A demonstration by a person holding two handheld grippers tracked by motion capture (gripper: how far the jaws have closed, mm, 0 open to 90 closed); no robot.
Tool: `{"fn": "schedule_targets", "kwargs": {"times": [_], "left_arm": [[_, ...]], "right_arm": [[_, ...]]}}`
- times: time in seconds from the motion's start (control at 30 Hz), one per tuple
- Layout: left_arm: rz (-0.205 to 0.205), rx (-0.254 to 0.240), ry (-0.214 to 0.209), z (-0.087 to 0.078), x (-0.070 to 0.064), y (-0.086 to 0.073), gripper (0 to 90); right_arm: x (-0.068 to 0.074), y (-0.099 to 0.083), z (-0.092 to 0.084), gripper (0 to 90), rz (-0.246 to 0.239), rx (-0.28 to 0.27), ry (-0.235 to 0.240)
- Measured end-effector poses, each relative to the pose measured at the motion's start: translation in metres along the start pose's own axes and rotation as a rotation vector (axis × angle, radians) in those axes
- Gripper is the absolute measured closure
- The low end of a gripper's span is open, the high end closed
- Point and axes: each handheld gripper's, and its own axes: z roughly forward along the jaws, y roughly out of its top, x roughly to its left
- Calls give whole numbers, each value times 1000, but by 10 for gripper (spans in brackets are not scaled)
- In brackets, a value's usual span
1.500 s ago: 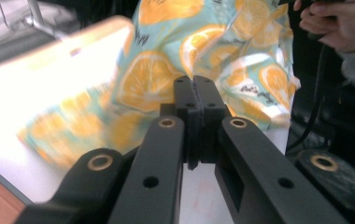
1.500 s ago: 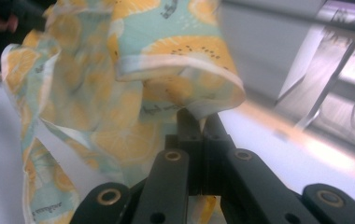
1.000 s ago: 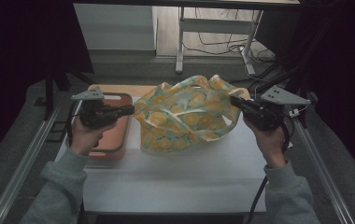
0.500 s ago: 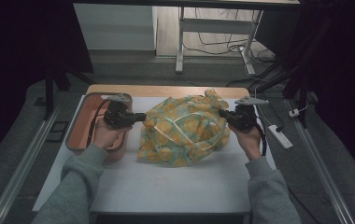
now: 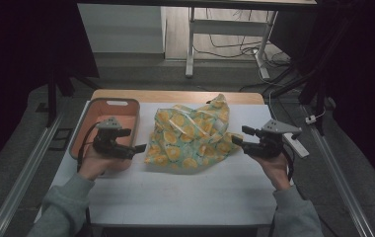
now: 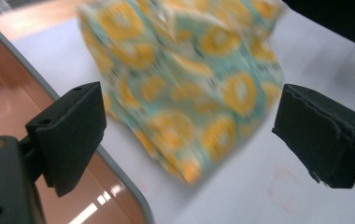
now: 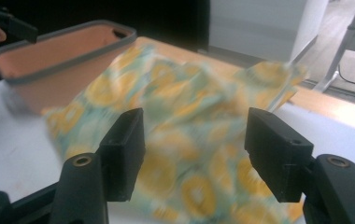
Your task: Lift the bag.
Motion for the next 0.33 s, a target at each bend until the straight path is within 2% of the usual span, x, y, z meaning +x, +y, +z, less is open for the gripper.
{"fn": "schedule_targets", "kwargs": {"times": [0.17, 0.23, 0.33], "left_arm": [[14, 31, -21, 2, -11, -16, 107], [18, 41, -5, 5, -11, -17, 110], [12, 45, -9, 8, -10, -17, 113]], "right_arm": [[11, -23, -2, 381, -58, 64, 2], [11, -25, 0, 381, -57, 73, 6], [12, -25, 1, 386, -65, 72, 13]]}}
